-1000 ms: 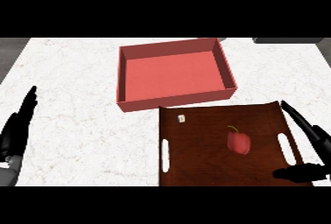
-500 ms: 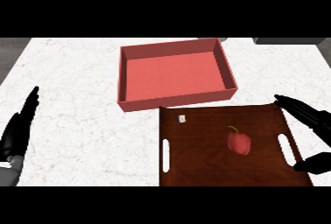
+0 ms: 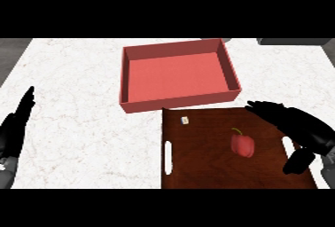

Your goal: Pick the bell pepper from the tray and place it in the cardboard box

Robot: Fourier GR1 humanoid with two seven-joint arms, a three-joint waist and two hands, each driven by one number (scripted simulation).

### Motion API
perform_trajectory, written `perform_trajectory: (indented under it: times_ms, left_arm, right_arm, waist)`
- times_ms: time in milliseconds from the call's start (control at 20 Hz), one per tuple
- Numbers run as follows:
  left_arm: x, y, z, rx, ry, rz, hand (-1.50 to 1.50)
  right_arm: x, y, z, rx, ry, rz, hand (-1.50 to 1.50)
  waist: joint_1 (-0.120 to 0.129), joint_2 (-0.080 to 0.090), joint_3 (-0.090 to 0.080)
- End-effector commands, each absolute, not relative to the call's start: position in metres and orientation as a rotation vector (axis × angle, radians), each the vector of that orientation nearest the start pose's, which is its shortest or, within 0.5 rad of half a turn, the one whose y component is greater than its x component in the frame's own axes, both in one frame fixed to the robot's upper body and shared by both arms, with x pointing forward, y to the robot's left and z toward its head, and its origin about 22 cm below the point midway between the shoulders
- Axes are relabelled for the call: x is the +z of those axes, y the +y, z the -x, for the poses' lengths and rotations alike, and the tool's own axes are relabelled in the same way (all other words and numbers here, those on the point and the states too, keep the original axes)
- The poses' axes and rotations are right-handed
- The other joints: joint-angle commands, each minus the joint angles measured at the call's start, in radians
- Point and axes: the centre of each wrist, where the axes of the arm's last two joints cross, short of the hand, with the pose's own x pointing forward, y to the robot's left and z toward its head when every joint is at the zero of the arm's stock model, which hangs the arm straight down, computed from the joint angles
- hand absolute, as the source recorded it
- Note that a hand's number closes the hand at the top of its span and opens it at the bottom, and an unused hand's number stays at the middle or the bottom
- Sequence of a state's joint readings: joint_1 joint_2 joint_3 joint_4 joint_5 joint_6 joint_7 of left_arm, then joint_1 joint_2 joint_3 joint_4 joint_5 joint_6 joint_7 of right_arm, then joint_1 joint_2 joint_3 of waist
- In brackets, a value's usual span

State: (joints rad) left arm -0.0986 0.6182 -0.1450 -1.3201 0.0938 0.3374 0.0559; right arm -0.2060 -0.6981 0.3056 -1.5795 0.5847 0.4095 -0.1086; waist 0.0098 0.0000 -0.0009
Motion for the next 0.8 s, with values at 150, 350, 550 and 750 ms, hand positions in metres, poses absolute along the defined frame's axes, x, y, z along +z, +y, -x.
perform_trajectory:
  times_ms: [150,350,550,750]
  left_arm:
    - [0.025,0.351,-0.279,-0.209,-1.368,-0.639,0.00]
    - [0.029,0.352,-0.261,-0.209,-1.363,-0.650,0.00]
    - [0.018,0.368,-0.254,-0.212,-1.368,-0.668,0.00]
    - [0.020,0.351,-0.265,-0.195,-1.361,-0.634,0.00]
  right_arm:
    - [0.076,-0.255,-0.287,1.621,-1.135,0.523,-1.50]
    - [0.078,-0.265,-0.287,1.627,-1.131,0.507,-1.50]
    - [0.069,-0.255,-0.298,1.637,-1.127,0.503,-1.50]
    - [0.075,-0.238,-0.296,1.619,-1.165,0.474,-1.50]
  waist:
    - [-0.008,0.001,0.001]
    - [-0.006,-0.001,0.001]
    - [-0.005,0.000,0.001]
    - [-0.007,-0.001,0.001]
